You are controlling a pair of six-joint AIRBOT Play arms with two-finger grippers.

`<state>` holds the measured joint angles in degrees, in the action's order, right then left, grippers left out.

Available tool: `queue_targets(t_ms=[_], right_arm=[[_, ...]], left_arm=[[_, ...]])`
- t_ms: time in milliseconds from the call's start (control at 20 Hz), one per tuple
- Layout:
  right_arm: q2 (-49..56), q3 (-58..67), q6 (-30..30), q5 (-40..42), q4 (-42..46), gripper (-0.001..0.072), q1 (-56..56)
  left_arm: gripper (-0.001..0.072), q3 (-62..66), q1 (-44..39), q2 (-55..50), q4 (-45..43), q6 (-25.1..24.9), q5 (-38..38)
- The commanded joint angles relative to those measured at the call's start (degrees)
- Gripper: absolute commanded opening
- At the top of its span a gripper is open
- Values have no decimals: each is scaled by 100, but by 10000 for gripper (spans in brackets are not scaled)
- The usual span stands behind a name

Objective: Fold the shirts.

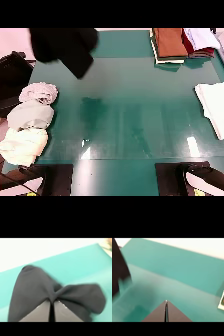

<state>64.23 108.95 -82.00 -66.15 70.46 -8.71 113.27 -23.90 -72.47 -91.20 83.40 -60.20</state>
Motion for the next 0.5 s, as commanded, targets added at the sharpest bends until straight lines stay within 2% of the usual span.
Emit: queue_targets(t_ms=[0, 50, 100, 150, 300, 450], right_arm=[[0, 442, -2, -11, 7, 24, -2], [0, 492, -2, -26, 7, 24, -2], [-4, 507, -4, -52, 4, 24, -2], [-4, 505, -4, -92, 2, 24, -2], [0, 505, -7, -323, 2, 24, -2], [-2, 503, -59, -363, -9, 24, -4]], left_arm=[[21, -894, -1436, 48, 151, -151, 13], [121, -1213, -1777, -42, 197, -160, 127], [426, -1451, -2035, -129, 323, -149, 275], [515, -1606, -2201, -219, 483, -140, 415], [515, -1631, -2022, -282, 374, 20, 396], [515, -1735, -734, -289, 466, 664, 15]])
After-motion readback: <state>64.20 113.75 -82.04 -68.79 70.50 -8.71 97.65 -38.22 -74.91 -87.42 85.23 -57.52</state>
